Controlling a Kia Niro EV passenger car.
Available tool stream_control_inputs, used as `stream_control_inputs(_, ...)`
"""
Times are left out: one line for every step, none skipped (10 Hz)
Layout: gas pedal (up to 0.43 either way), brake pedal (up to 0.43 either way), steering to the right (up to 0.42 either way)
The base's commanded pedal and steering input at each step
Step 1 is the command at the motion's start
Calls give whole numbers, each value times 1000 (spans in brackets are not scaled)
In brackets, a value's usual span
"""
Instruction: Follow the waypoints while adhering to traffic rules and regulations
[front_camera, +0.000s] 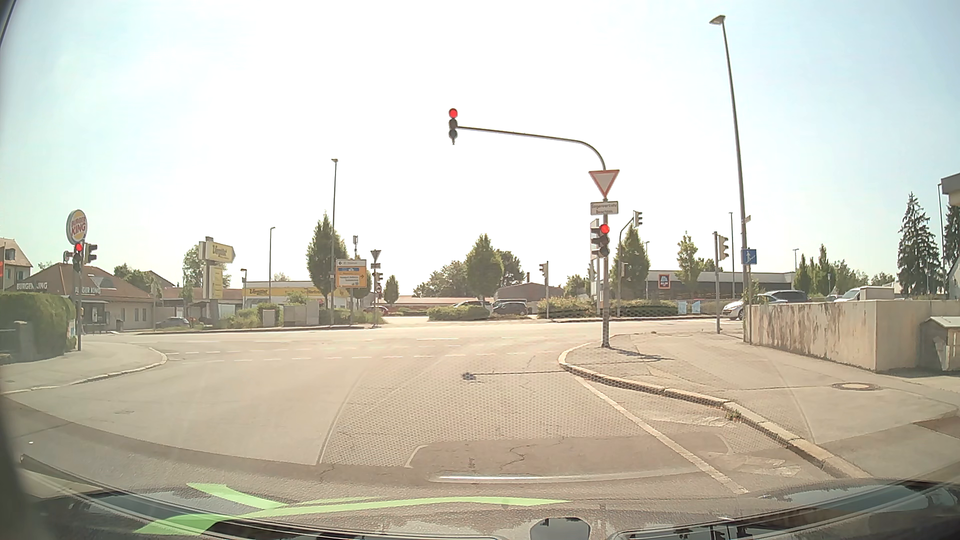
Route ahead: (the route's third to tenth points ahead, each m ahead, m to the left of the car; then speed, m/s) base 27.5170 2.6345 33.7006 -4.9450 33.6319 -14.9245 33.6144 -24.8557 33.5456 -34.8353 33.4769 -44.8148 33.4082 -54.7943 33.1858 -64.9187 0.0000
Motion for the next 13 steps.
stream_control_inputs(0, 305, -15)
stream_control_inputs(0, 305, -15)
stream_control_inputs(0, 305, -15)
stream_control_inputs(0, 305, -16)
stream_control_inputs(0, 305, -15)
stream_control_inputs(0, 305, -15)
stream_control_inputs(0, 305, -15)
stream_control_inputs(0, 305, -15)
stream_control_inputs(0, 305, -15)
stream_control_inputs(0, 305, -16)
stream_control_inputs(0, 305, -15)
stream_control_inputs(0, 305, -15)
stream_control_inputs(0, 305, -15)
